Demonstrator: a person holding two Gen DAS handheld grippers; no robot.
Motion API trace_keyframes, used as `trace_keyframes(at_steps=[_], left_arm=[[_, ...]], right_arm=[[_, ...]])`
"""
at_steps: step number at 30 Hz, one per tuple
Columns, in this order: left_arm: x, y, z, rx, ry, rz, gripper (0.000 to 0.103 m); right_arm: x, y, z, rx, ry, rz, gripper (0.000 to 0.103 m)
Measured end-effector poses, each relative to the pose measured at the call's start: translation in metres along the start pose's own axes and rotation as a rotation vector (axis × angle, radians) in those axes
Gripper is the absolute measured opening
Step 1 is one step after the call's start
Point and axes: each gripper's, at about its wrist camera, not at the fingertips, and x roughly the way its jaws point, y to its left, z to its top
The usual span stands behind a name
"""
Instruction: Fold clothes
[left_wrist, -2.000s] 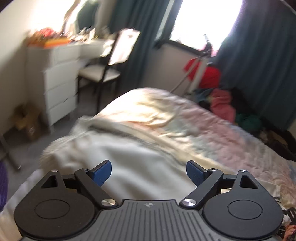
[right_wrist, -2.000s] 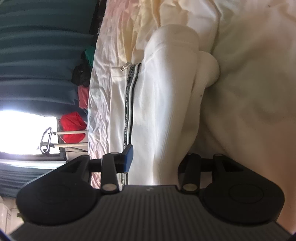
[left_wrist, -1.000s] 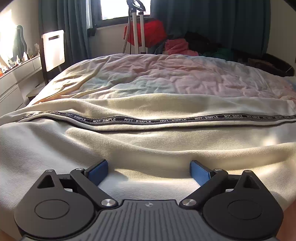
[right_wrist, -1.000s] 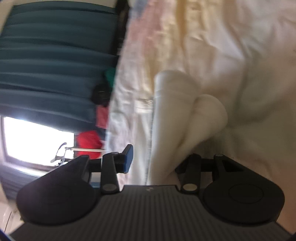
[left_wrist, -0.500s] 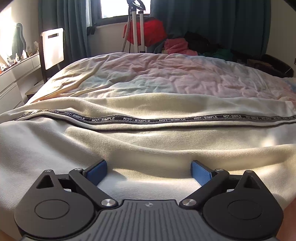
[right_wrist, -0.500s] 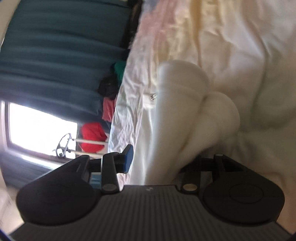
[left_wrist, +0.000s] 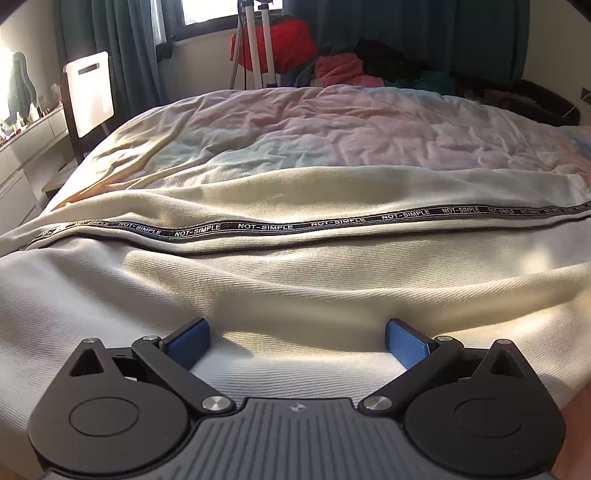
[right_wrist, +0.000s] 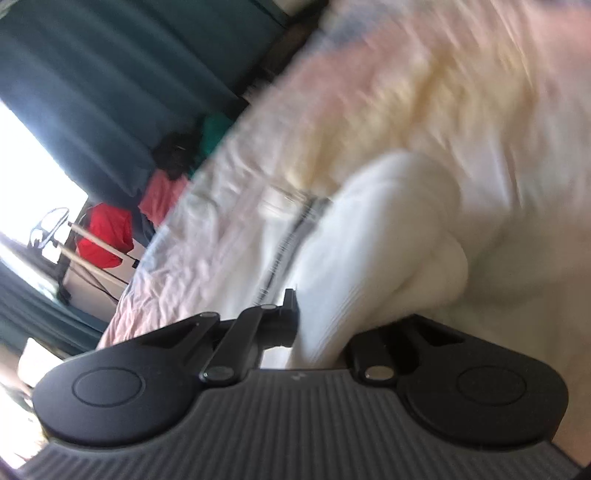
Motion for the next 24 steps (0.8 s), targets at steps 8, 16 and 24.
trace_keyframes(at_steps=[8,16,24], left_arm=[[-0.052,0.062,0.021,-0.236,-0.119,-0.081,0.099],[-0.072,0.111,0.022,-0.488,-0.188,-0.142,0.101],[-0.068,0.100,0.021,-0.481,-0.174,-0.178,0.101]], right_arm=[[-0.076,0.129,-0.087,-0.760,-0.308,0.172,0.010],[-0.062,0.170,-0.251,-1.363,-0.079,0.355,0.011],[-0.055,0.162,-0.258,-1.341,-0.018,0.379,0.012]])
